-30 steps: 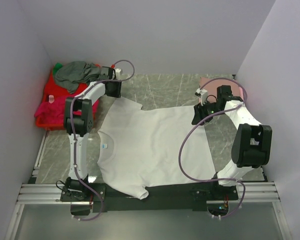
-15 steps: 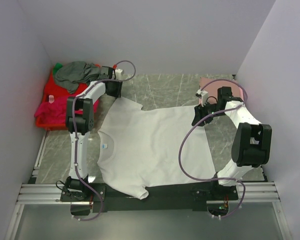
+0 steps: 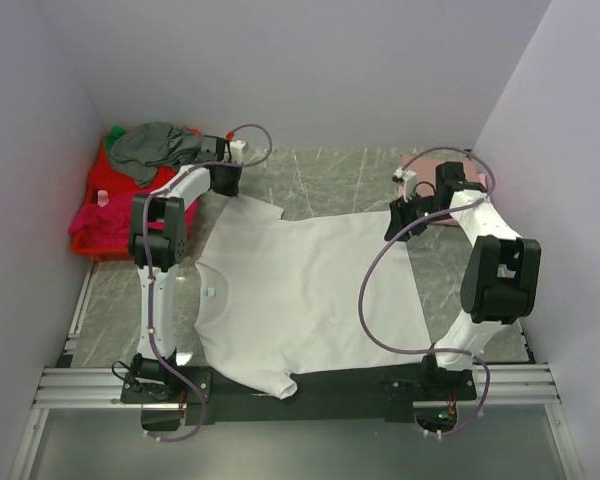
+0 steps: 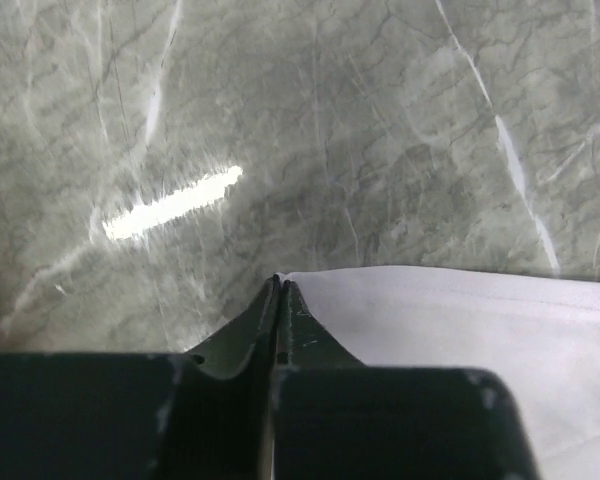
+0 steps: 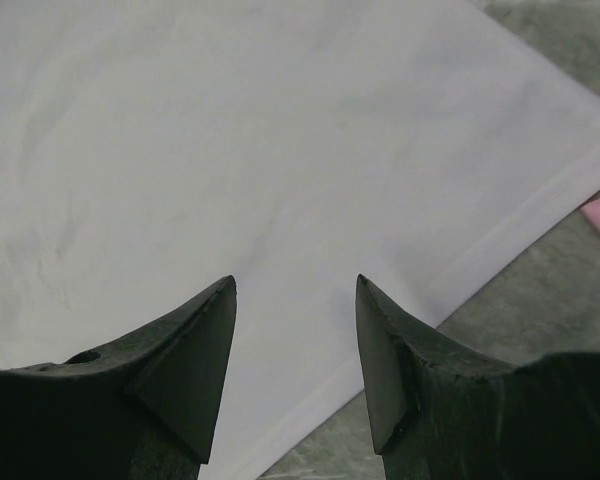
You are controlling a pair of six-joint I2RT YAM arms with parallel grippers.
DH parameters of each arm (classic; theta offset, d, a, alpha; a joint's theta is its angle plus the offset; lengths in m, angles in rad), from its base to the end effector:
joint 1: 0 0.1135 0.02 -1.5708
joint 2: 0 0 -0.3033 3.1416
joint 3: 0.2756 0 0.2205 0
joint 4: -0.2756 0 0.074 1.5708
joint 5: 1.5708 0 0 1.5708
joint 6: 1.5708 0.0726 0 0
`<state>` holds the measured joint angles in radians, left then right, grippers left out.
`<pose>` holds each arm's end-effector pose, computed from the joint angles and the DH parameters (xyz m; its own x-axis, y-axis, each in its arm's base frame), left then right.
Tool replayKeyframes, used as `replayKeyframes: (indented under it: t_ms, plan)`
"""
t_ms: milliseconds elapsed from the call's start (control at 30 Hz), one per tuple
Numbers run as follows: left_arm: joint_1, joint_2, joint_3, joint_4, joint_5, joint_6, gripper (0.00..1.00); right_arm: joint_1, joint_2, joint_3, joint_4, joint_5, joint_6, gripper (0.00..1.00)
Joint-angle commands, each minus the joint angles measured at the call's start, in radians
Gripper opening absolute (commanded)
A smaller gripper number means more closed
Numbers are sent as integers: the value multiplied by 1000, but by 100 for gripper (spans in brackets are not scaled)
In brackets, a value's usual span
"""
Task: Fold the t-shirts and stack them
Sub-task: Flatten the tshirt out
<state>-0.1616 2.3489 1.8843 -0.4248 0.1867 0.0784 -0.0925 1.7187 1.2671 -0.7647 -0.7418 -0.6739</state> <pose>0.5318 -0.1004 0.1752 -0.7428 0.1991 -0.6392 0.3327 0.9383 -0.0944 0.3292 0.0187 0.2553 -0.6265 -0.4039 -0.6666 -0.7120 0.6446 0.2785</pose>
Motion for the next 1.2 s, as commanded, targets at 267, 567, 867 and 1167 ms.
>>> replayKeyframes:
  t_ms: [267,567,867,1167]
  plan:
    - [42,-192,-209,84,-131,-71,0,34,163,270,18,154,98,57]
    - [82,-149,-90,74,-99,-108,0,62,424,577,-19,254,183,48]
    - [82,-108,-37,66,-58,-97,0,117,541,684,-18,283,206,48]
    - [82,-102,-21,61,-41,-95,0,123,668,827,-30,377,300,49]
